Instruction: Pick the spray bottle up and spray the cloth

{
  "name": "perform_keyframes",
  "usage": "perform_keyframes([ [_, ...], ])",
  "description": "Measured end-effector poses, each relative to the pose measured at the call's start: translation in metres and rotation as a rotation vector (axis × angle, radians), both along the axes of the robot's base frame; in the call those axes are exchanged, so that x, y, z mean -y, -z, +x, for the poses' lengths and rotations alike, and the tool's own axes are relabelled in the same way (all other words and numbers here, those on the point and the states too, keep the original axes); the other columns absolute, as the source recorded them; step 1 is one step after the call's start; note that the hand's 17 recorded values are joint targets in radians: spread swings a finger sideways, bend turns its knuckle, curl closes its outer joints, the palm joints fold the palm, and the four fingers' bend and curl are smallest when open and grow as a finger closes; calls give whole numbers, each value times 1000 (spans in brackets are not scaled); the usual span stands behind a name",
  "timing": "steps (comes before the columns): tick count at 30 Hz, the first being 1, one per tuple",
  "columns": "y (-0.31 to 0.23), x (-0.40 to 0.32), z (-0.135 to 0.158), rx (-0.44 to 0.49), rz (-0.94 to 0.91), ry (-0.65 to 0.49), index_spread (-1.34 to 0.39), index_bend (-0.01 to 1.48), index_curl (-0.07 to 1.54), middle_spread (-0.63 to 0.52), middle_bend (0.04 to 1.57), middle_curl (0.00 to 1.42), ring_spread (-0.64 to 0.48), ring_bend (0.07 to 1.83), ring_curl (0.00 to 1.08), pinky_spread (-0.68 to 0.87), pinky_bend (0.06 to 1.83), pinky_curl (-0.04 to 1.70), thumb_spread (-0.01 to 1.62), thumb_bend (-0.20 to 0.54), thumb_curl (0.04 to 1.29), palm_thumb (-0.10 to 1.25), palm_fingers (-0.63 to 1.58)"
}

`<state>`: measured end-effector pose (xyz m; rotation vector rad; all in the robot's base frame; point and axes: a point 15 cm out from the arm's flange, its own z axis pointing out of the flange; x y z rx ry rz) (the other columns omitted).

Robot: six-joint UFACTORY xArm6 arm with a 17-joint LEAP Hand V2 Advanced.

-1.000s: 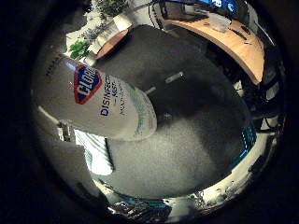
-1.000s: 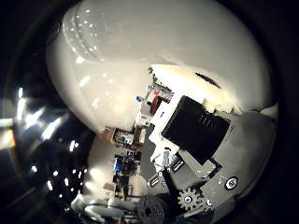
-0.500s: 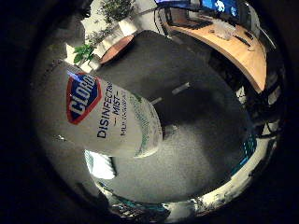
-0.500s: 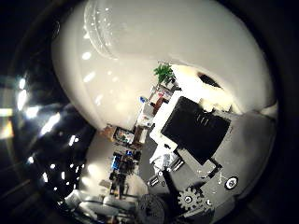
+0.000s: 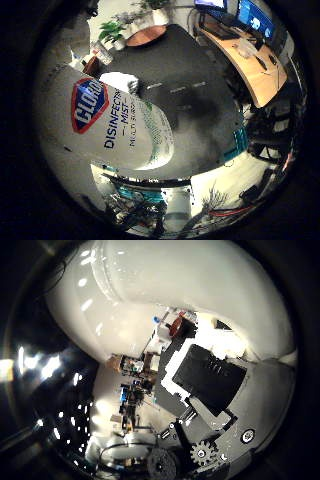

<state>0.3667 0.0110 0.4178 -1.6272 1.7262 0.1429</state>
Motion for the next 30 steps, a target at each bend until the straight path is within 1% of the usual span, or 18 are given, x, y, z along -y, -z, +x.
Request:
perform_keyframes([
  [6, -43, -57, -2, 17, 15, -106, -293, 1099, 683, -173, 1321, 675, -212, 1434, 552, -340, 1290, 533, 730, -16, 965, 983, 1242],
  [8, -45, -79, 0, -11, 30, -138, -293, 1099, 683, -173, 1321, 674, -212, 1433, 552, -341, 1288, 537, 727, -17, 968, 981, 1242],
  [10, -44, -94, 9, -33, 34, -160, -293, 1099, 684, -173, 1322, 673, -212, 1433, 553, -341, 1286, 540, 722, -17, 972, 981, 1242],
  [13, -18, -104, 29, -111, 15, -167, -293, 1099, 684, -176, 1322, 672, -212, 1432, 554, -342, 1282, 545, 713, -17, 976, 983, 1242],
  [18, 36, -104, 61, -194, -38, -137, -293, 1100, 684, -182, 1320, 674, -212, 1433, 555, -345, 1283, 554, 699, -18, 981, 979, 1240],
  [20, 67, -100, 66, -248, -65, -130, -293, 1100, 684, -182, 1320, 674, -212, 1433, 555, -345, 1282, 557, 696, -17, 982, 979, 1240],
  [25, 125, -89, 76, -333, -80, -104, -293, 1101, 684, -183, 1320, 676, -214, 1432, 556, -336, 1279, 565, 682, -20, 985, 977, 1239],
  [27, 133, -86, 77, -351, -80, -102, -293, 1101, 685, -183, 1320, 676, -214, 1431, 556, -335, 1278, 566, 675, -19, 986, 977, 1238],
  [30, 125, -82, 79, -340, -89, -101, -293, 1102, 684, -183, 1320, 676, -215, 1431, 557, -335, 1276, 569, 667, -18, 986, 977, 1238],
])
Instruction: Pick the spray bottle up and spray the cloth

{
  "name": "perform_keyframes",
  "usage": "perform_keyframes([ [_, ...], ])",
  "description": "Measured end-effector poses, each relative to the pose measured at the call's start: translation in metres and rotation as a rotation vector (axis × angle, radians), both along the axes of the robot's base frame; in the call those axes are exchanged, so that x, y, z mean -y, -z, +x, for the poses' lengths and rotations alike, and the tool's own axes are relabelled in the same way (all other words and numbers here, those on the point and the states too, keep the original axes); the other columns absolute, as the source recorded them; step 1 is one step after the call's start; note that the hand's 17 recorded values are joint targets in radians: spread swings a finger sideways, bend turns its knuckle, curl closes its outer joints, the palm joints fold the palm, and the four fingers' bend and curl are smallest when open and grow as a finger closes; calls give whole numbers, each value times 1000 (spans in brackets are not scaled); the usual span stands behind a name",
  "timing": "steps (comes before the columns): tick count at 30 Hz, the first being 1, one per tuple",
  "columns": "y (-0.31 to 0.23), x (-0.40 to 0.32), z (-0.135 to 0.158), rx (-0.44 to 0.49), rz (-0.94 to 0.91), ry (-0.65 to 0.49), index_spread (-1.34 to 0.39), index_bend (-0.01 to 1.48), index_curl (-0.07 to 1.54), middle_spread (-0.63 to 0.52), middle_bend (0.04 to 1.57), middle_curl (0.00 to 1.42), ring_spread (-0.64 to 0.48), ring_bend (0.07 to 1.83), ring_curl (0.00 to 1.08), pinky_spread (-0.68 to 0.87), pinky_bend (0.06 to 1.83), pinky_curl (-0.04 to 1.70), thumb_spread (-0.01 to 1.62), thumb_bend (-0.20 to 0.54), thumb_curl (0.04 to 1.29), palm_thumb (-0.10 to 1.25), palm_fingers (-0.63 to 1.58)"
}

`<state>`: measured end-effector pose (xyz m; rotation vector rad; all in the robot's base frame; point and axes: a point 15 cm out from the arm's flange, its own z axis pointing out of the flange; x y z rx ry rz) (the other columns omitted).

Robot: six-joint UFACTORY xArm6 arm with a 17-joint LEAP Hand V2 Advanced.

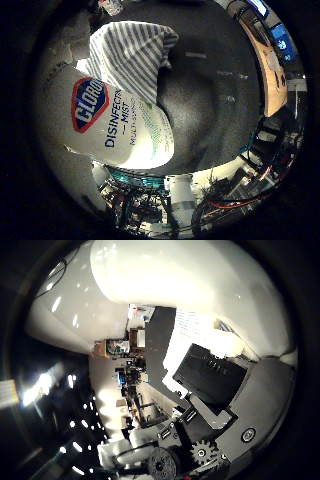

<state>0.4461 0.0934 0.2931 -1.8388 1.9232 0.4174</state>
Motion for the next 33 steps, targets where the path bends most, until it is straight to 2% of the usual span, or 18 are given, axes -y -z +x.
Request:
perform_keyframes([
  [4, -30, 1, -3, 29, 5, -13, -293, 1102, 684, -183, 1320, 677, -215, 1430, 558, -335, 1274, 572, 661, -18, 986, 977, 1238],
  [9, -100, 8, -4, 103, 23, -13, -294, 1105, 686, -184, 1323, 679, -215, 1429, 559, -335, 1272, 575, 659, -18, 986, 978, 1239],
  [14, -133, 13, -8, 121, 34, -15, -295, 1105, 689, -184, 1323, 682, -215, 1430, 559, -335, 1271, 577, 658, -18, 986, 978, 1238],
  [20, -114, 14, -10, 89, 37, -12, -295, 1104, 690, -185, 1322, 684, -215, 1430, 560, -336, 1270, 579, 655, -17, 990, 982, 1238],
  [27, -56, 17, -7, 47, 19, 31, -295, 1105, 692, -185, 1322, 686, -215, 1431, 560, -340, 1265, 581, 653, -18, 996, 982, 1236],
  [33, -57, 17, -8, 51, 17, 28, -295, 1104, 692, -185, 1322, 687, -215, 1430, 560, -341, 1263, 583, 653, -18, 1000, 981, 1236],
])
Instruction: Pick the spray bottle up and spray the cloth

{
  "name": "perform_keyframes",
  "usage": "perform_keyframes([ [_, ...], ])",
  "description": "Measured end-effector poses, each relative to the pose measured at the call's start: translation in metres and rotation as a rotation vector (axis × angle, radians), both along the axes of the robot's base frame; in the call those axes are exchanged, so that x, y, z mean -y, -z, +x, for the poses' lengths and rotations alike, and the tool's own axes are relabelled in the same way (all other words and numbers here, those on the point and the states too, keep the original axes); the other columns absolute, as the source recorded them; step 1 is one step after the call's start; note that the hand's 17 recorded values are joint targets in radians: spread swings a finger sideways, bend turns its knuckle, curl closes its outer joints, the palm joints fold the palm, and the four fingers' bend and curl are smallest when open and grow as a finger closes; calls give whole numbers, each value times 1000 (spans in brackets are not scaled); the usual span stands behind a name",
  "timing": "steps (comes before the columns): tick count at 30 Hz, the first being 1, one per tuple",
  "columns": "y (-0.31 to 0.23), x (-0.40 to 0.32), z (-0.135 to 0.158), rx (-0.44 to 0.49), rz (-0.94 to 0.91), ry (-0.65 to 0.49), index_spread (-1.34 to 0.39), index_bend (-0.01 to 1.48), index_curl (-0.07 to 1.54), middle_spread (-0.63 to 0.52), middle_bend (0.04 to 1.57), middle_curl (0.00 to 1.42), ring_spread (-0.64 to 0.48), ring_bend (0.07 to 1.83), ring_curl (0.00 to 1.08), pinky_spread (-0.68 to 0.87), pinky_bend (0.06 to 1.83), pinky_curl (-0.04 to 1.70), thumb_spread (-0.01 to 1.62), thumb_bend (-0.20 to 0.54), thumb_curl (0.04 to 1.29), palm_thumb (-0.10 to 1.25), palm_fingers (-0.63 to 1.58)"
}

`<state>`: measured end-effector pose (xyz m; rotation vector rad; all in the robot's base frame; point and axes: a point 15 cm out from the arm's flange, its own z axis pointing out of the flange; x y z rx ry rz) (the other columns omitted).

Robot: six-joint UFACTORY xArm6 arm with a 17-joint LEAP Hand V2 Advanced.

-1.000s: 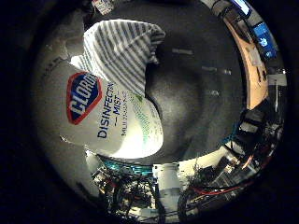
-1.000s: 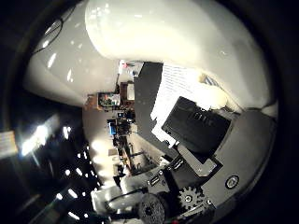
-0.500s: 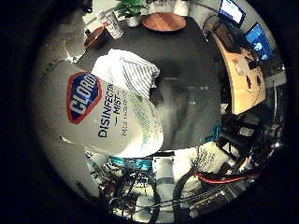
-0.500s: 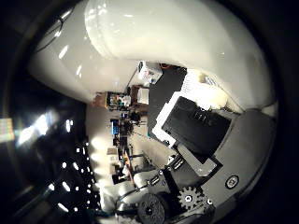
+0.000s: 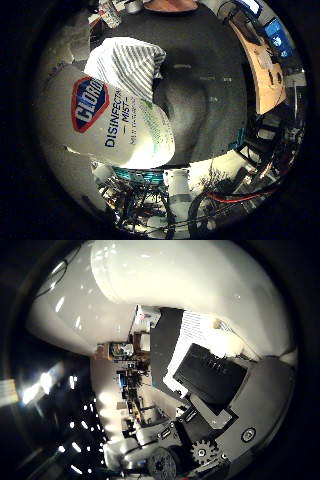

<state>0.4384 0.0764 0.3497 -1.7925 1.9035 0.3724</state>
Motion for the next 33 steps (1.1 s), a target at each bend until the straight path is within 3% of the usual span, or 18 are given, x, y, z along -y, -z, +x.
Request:
perform_keyframes([
  [14, -78, -21, -13, 130, 4, -30, -296, 1103, 693, -185, 1321, 688, -215, 1430, 560, -342, 1261, 586, 653, -18, 1003, 981, 1237],
  [21, -118, -67, -25, 210, 23, -119, -296, 1103, 693, -185, 1320, 688, -215, 1430, 560, -342, 1260, 587, 653, -18, 1004, 981, 1237],
  [33, -175, -199, -46, 407, 325, -288, -296, 1103, 693, -185, 1320, 688, -215, 1430, 560, -342, 1259, 588, 649, -18, 996, 971, 1237],
])
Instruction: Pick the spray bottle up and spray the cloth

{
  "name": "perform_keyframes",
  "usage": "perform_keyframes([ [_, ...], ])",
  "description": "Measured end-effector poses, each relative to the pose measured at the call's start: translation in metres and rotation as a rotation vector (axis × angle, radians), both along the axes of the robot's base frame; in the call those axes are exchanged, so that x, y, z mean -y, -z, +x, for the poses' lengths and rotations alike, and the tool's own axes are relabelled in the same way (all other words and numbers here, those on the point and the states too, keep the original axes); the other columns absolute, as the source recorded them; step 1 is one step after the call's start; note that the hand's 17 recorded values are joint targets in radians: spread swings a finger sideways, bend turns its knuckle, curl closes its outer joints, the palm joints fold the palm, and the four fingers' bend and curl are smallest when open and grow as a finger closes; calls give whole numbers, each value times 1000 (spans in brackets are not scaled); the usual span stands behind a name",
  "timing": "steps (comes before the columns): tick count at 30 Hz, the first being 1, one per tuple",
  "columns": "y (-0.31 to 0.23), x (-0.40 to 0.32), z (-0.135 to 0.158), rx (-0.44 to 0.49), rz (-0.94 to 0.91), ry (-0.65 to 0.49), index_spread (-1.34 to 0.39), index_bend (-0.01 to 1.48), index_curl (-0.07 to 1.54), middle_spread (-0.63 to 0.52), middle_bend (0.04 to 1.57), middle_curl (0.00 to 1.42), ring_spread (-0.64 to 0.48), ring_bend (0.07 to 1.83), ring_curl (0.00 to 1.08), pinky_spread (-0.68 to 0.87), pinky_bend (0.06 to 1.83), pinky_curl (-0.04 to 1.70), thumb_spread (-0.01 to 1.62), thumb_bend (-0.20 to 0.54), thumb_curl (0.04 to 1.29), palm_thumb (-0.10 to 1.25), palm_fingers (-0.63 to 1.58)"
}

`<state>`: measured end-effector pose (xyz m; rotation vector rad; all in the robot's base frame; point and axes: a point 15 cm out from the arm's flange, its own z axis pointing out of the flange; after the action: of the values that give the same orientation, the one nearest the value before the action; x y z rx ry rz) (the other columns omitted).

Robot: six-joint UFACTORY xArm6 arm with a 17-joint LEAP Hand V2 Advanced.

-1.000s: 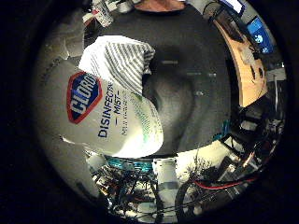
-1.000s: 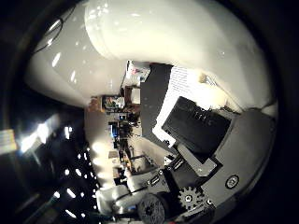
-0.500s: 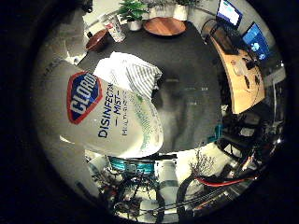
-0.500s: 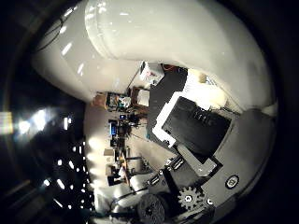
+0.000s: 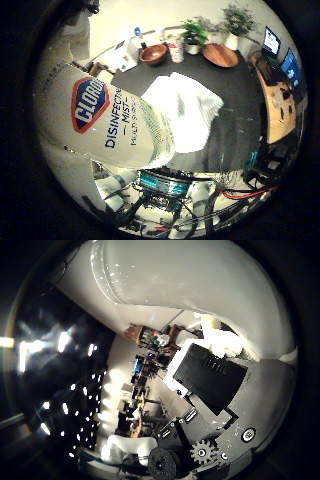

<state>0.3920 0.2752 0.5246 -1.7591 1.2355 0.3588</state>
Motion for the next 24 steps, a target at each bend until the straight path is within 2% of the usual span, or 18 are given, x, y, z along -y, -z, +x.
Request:
perform_keyframes([
  [5, 6, -43, -5, 119, 112, -34, -296, 1103, 693, -185, 1320, 688, -215, 1430, 560, -342, 1259, 589, 660, -17, 996, 971, 1237],
  [9, 29, -80, -19, 126, 172, -115, -294, 1106, 693, -185, 1319, 688, -215, 1429, 560, -351, 1254, 584, 682, -16, 1001, 963, 1239],
  [10, 54, -111, -17, 142, 227, -179, -292, 1110, 690, -185, 1319, 689, -215, 1429, 560, -355, 1251, 582, 697, -16, 1007, 964, 1238],
  [15, 103, -150, 1, 94, 265, -224, -291, 1105, 685, -185, 1320, 689, -215, 1427, 559, -357, 1251, 583, 706, -15, 1009, 966, 1236],
  [24, 151, -189, 51, 47, 314, -253, -293, 1105, 684, -185, 1321, 689, -213, 1426, 556, -357, 1251, 584, 714, -18, 1011, 964, 1235],
])
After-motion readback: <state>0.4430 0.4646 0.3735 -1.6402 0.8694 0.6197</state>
